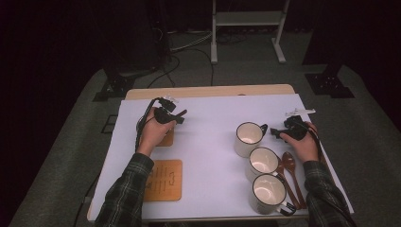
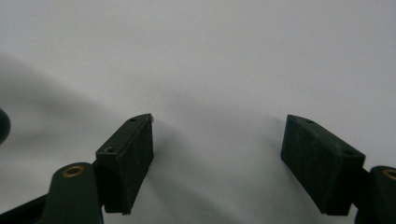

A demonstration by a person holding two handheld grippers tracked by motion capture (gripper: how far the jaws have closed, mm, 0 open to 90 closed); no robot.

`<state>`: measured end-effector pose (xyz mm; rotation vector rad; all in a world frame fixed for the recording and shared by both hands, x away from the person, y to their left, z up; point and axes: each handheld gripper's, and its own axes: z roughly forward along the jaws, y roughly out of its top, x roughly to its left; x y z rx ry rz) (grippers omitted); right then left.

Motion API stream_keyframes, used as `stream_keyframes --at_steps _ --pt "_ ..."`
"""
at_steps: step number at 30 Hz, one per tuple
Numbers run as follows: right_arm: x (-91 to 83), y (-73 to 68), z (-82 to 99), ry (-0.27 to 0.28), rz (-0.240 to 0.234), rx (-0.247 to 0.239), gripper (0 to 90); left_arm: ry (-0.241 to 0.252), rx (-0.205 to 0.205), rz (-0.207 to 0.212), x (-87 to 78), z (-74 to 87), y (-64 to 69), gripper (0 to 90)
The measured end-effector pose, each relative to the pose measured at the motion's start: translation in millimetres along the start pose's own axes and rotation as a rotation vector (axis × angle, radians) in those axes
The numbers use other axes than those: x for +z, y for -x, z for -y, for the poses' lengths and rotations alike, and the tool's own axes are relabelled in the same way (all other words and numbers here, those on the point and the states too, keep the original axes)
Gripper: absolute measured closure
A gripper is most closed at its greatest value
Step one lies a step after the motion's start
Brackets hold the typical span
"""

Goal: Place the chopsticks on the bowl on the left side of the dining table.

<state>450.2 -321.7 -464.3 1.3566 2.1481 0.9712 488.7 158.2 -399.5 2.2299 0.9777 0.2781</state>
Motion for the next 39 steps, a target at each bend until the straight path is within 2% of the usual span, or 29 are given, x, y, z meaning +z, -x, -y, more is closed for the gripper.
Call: stream_keyframes --at_steps 7,11,26,39 --pt "0.0 0.0 0.0 0.0 0.0 0.0 23.6 -0.005 0.0 -0.031 1.8 -5.7 -6.1 90.0" --pt "0.0 0.0 0.0 0.0 0.0 0.001 23.6 -0.018 0.017 -0.057 1.3 -10.7 -9.7 90.0" --pt "0.0 0.0 0.1 0.001 -0.001 0.001 23.6 -0.004 -0.027 -0.094 0.0 -18.4 -27.0 90.0" --pt "0.0 0.0 0.1 0.0 0.0 0.0 23.6 -0.002 -0.063 -0.126 -4.6 -17.1 -42.9 90.0"
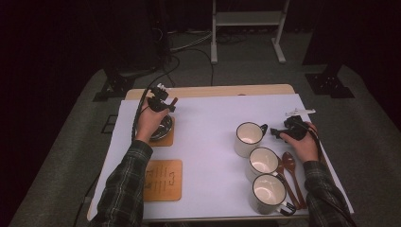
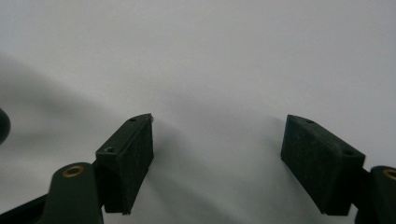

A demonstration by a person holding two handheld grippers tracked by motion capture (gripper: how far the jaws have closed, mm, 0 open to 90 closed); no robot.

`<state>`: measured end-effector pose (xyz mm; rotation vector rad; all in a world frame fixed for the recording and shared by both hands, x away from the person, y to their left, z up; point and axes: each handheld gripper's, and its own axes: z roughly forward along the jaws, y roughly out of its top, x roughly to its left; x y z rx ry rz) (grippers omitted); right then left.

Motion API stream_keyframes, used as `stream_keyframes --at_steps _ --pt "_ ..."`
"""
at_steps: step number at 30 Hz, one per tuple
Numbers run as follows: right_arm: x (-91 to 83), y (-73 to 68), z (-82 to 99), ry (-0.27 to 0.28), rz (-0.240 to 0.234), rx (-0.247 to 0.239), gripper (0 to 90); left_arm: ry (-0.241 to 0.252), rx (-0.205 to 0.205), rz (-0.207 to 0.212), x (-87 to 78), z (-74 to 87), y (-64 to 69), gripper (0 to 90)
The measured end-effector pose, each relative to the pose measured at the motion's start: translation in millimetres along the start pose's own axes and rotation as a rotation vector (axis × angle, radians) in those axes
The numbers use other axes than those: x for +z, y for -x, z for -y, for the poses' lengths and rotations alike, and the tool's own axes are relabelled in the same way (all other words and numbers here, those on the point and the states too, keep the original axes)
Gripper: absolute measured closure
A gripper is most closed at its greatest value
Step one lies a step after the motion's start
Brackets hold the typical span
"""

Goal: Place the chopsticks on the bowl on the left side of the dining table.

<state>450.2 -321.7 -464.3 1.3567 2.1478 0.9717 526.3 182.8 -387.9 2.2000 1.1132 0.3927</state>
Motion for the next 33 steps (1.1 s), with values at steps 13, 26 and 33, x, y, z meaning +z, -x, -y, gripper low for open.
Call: stream_keyframes --at_steps 13,26,33 --pt "0.0 0.0 0.0 0.0 0.0 0.0 23.6 0.007 -0.029 -0.024 -5.6 3.5 -13.8 90.0" --pt "0.0 0.0 0.0 0.0 0.0 -0.001 23.6 0.01 -0.065 -0.039 -11.3 10.3 -26.8 90.0" --pt "0.0 0.0 0.0 0.0 0.0 -0.001 23.6 0.011 -0.073 -0.048 -12.9 12.4 -30.2 90.0"
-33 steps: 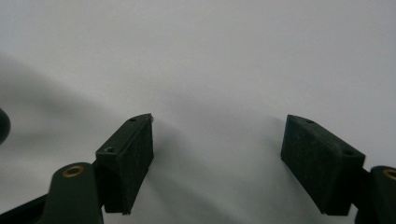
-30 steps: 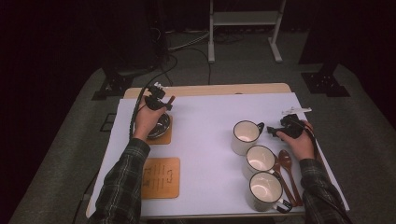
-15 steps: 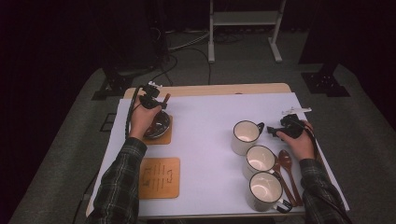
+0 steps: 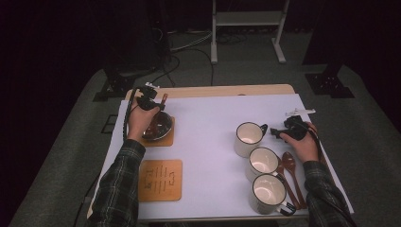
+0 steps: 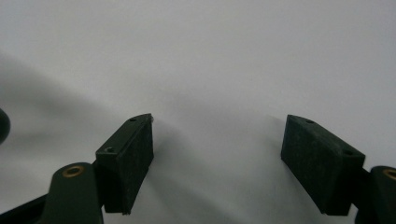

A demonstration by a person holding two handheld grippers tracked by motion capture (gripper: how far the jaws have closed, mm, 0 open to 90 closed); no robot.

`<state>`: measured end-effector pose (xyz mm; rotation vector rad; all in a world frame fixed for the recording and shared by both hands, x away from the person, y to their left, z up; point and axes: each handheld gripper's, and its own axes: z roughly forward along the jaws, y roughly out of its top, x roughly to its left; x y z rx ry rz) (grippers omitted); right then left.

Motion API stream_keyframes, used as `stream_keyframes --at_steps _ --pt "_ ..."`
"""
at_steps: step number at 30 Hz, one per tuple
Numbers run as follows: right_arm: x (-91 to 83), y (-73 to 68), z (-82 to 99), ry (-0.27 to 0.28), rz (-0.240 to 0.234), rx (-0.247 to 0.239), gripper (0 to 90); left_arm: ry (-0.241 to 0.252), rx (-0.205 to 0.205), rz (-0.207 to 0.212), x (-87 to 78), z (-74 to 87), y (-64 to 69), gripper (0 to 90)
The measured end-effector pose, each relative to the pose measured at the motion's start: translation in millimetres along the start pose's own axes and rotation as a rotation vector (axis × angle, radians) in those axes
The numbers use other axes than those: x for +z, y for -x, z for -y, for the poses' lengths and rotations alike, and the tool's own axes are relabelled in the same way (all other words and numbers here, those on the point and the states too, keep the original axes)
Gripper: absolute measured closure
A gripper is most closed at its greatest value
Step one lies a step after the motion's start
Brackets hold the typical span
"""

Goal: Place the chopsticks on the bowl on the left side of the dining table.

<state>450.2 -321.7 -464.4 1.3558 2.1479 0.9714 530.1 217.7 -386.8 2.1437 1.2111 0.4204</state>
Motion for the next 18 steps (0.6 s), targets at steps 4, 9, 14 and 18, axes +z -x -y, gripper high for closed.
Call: stream_keyframes --at_steps 4,9,14,18 --pt "0.0 0.0 0.0 0.0 0.0 0.0 23.6 0.003 -0.009 -0.004 -1.4 1.7 -3.1 90.0" --pt "0.0 0.0 0.0 0.0 0.0 0.0 23.6 0.005 -0.018 -0.011 -3.4 3.8 -6.0 90.0" --pt "0.0 -0.1 0.0 0.0 0.0 0.0 23.6 0.003 -0.029 -0.018 -5.4 7.1 -10.0 90.0" --pt "0.0 -0.1 0.0 0.0 0.001 -0.001 23.6 -0.001 -0.037 -0.023 -6.8 11.1 -14.3 90.0"
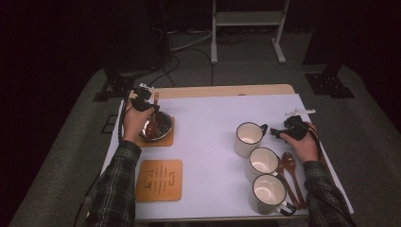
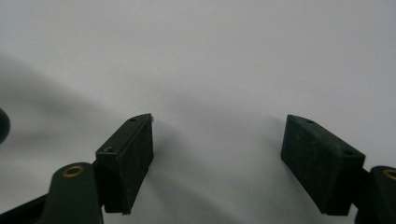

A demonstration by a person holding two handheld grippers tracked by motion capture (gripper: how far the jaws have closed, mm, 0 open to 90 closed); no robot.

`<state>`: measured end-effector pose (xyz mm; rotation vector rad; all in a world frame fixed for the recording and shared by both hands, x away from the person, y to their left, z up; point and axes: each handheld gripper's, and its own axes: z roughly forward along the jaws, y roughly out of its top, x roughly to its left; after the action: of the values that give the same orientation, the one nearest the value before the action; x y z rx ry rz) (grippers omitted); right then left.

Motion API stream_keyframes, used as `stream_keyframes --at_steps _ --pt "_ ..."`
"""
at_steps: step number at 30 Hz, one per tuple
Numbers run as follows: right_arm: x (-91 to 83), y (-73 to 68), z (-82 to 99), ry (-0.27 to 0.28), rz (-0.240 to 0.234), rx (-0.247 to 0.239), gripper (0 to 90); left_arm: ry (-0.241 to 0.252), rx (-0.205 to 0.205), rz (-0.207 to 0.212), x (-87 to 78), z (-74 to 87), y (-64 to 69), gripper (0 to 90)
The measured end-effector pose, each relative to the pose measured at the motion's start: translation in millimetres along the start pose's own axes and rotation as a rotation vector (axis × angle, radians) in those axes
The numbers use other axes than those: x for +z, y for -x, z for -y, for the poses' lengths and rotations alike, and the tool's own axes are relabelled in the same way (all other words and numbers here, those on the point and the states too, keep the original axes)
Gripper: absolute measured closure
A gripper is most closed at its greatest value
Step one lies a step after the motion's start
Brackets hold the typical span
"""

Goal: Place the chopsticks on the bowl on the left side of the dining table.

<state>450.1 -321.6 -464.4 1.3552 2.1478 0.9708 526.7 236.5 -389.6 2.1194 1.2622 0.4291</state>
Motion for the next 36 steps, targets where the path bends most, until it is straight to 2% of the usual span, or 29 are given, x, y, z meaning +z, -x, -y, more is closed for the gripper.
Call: stream_keyframes --at_steps 2,8,13,19,20,28,34,36 --pt "0.0 0.0 0.0 0.0 0.0 0.0 23.6 -0.004 -0.008 -0.008 -0.4 1.5 -1.9 90.0" --pt "0.0 0.0 0.0 0.0 0.0 0.0 23.6 0.012 -0.015 0.005 -1.4 2.6 -2.8 90.0" --pt "0.0 0.0 0.0 0.0 0.0 0.0 23.6 0.016 -0.008 0.025 -1.5 0.4 2.4 89.6" --pt "0.0 0.0 0.0 0.0 0.0 0.0 23.6 0.015 0.009 0.061 -2.5 -2.6 12.4 84.4" --pt "0.0 0.1 0.0 0.0 0.0 0.0 23.6 0.01 0.023 0.068 -3.3 -3.6 13.8 83.2" --pt "0.0 0.0 0.0 0.0 0.0 0.0 23.6 -0.003 0.059 0.131 -3.9 -8.3 33.0 68.2" --pt "0.0 0.0 0.0 0.0 0.0 -0.001 23.6 -0.007 0.086 0.163 -5.6 -10.5 46.7 57.9" --pt "0.0 -0.1 0.0 0.0 0.001 -0.001 23.5 -0.011 0.108 0.172 -6.0 -10.9 52.1 54.7"
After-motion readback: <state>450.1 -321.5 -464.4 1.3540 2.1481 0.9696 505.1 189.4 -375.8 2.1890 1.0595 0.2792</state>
